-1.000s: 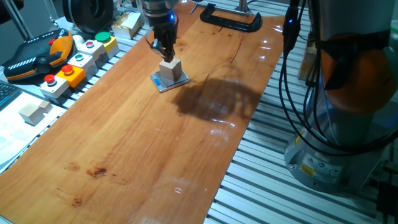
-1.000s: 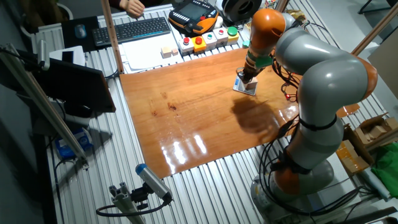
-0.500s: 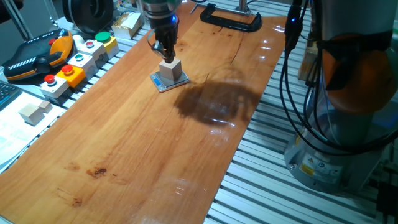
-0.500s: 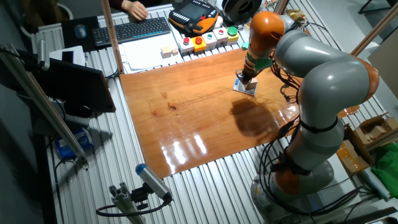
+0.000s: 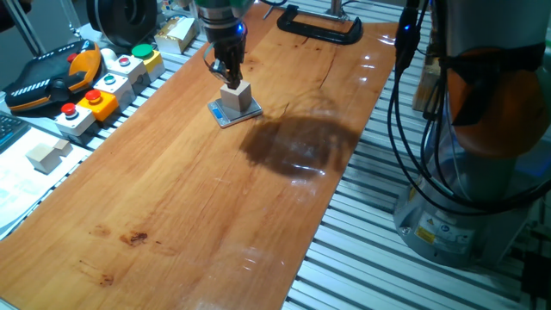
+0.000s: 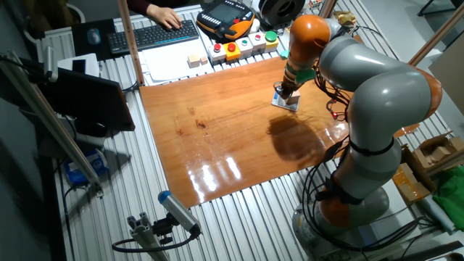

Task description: Place the block on the scale

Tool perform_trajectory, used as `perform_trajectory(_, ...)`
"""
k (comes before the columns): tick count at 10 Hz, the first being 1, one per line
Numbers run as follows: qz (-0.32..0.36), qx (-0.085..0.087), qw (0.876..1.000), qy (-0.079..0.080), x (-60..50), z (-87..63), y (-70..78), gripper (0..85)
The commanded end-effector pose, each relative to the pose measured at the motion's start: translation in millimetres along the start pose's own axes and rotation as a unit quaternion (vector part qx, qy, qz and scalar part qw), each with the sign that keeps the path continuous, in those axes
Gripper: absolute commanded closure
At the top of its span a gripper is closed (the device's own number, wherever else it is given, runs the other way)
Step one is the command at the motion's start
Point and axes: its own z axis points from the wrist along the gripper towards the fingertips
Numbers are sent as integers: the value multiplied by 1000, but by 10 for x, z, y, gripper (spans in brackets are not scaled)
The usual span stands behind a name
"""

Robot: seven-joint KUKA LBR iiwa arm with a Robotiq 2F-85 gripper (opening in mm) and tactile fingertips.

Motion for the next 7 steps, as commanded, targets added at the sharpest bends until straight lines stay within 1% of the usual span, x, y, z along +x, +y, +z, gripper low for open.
perform_trajectory(1, 0, 0, 1000, 0, 0, 1, -2, 843)
perform_trajectory(7, 3, 2, 1000, -1, 3, 8, 9, 843)
